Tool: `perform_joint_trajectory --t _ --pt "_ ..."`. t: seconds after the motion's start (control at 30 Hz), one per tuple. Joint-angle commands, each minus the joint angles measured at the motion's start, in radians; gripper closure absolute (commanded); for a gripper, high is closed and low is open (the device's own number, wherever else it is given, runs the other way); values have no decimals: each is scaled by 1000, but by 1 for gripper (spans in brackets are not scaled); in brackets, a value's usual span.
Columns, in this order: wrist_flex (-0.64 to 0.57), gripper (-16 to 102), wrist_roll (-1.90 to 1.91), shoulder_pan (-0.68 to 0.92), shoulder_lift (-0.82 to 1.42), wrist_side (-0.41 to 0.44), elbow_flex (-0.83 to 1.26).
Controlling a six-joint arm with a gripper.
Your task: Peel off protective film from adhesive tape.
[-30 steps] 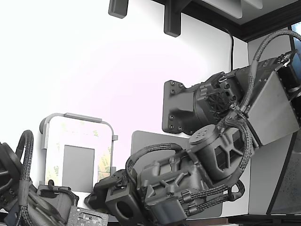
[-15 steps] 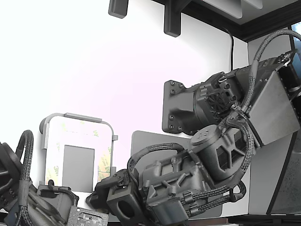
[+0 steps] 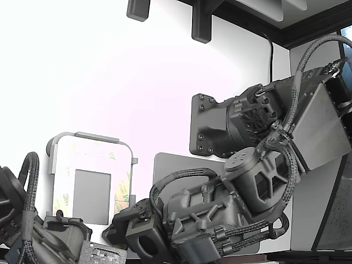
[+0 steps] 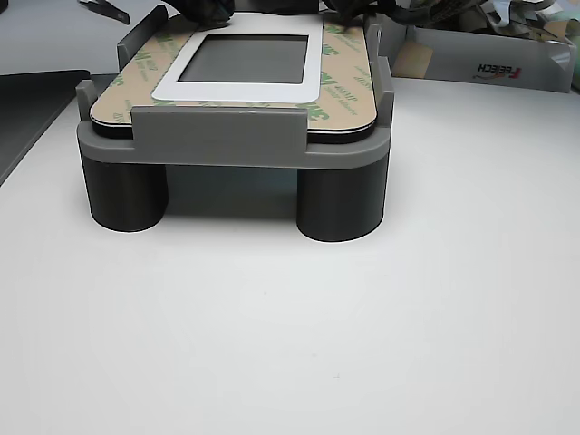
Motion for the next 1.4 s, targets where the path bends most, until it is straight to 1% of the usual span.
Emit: perform_joint_trajectory --t 0.0,0.7,1.37 --pt "-5 97 3 -5 20 -3 -37" --pt "-6 97 -6 -5 23 -3 -46" --pt "-28 97 -58 -31 -23 -18 -63"
